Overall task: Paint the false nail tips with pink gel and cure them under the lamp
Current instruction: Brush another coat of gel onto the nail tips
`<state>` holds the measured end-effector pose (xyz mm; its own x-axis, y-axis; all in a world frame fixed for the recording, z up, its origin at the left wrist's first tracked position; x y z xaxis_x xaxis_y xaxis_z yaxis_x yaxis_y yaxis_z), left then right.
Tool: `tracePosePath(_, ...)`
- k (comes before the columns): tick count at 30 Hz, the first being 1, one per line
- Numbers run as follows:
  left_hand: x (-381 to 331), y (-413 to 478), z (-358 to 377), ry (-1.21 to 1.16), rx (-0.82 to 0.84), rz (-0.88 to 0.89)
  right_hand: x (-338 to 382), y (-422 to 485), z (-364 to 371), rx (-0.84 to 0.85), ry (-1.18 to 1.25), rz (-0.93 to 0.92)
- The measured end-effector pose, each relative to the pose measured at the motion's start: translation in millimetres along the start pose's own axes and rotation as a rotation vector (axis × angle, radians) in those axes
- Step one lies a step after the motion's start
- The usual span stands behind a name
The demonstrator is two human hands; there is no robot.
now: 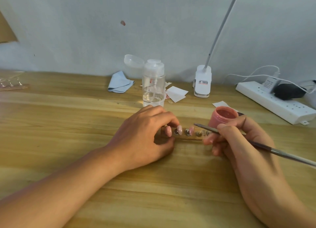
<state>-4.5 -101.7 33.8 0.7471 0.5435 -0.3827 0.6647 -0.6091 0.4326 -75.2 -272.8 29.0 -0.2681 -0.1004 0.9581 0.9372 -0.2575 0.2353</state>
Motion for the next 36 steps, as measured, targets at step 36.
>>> tracePosePath(36,2.2,0.3,-0.2,0.011,0.005,-0.024,20.5,-2.8,-3.6,-0.061,-0.065,-0.244)
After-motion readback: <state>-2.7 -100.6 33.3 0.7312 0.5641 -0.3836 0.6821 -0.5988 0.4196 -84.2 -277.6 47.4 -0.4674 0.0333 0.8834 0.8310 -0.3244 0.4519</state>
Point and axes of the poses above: each hand's wrist, its own y-axis towards the middle knuckle, its own z-axis out of the palm, x = y × z, the point moved 6 cm from there along y, towards the middle knuckle, and after that the axes turned 6 degrees about x, right-handed, at the moved point
